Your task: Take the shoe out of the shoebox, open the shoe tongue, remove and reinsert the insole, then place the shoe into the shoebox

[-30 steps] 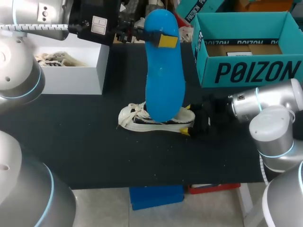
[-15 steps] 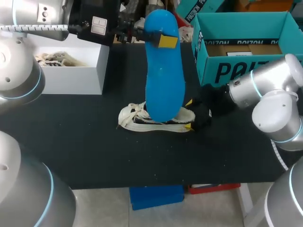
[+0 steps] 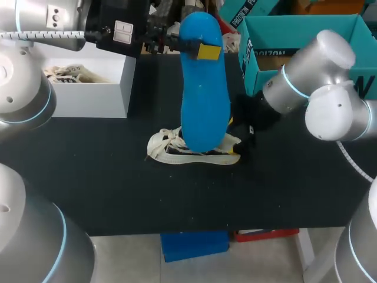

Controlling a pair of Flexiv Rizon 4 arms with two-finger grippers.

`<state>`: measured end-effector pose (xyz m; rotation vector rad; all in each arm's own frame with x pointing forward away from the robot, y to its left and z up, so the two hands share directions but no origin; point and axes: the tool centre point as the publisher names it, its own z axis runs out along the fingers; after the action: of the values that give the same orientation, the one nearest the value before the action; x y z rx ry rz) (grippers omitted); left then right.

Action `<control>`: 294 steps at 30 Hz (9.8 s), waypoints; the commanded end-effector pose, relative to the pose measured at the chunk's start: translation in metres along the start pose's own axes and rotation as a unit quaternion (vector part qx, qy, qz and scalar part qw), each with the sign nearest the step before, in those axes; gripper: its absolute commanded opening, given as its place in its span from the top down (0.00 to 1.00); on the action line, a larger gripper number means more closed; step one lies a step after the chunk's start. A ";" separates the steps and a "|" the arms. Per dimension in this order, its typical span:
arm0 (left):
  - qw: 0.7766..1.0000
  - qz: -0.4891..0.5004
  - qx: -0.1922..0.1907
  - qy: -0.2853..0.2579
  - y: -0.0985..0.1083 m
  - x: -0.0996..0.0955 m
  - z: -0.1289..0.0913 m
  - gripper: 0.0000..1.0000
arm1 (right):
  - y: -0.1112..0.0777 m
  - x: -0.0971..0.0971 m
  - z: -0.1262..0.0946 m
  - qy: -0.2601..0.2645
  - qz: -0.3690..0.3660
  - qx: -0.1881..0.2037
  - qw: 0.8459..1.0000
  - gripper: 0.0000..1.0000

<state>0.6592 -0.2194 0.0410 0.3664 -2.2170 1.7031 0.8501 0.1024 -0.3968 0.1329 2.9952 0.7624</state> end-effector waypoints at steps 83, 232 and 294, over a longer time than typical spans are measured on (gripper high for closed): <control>1.000 -0.001 -0.001 -0.002 0.000 0.000 0.001 1.00 | -0.004 0.002 0.006 -0.031 0.005 -0.186 0.982 0.00; 1.000 -0.001 -0.001 -0.002 0.000 0.000 0.001 1.00 | 0.048 -0.041 -0.059 -0.125 0.576 0.257 0.766 1.00; 1.000 -0.001 -0.001 -0.002 0.000 0.000 0.001 1.00 | 0.016 -0.045 -0.009 -0.181 0.711 0.084 0.674 0.00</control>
<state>0.6591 -0.2193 0.0409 0.3666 -2.2170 1.7031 0.8992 0.1288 -0.3931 2.2963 1.9633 0.1784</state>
